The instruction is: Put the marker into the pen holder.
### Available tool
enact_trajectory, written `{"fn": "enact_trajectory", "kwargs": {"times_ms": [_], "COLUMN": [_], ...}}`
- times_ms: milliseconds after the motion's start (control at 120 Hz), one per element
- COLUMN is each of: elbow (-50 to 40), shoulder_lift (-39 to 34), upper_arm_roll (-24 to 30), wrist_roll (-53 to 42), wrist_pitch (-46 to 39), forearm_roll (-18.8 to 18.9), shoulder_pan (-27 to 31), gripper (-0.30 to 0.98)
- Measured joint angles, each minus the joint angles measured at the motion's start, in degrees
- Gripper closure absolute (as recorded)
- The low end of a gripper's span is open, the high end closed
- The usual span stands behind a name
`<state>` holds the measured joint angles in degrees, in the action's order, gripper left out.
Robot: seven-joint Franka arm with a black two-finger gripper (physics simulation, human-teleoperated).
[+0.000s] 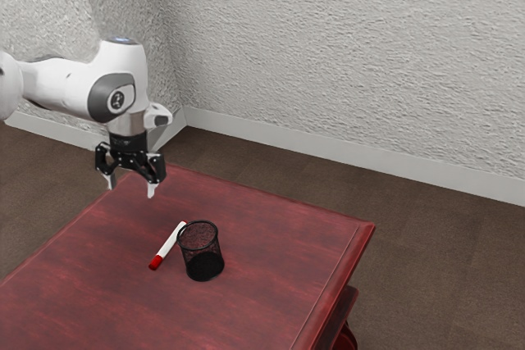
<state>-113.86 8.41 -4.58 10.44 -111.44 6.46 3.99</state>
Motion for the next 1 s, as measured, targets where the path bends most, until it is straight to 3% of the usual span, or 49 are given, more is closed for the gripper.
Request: {"fn": "enact_trajectory", "kwargs": {"times_ms": [417,642,1000], "elbow": [0.33,0.36,0.55], "shoulder_lift": [7.22,8.61,11.59], "upper_arm_roll": [0.53,0.59,0.63], "wrist_roll": [-3.45,-5.51,-7.73], "wrist_pitch": [-6.91,-8.55,-10.82], "forearm_roll": [-8.00,-8.80,-9.38], "shoulder_pan": [-0.47,-0.61,-1.53], "gripper": [0.02,0.28,0.34]}}
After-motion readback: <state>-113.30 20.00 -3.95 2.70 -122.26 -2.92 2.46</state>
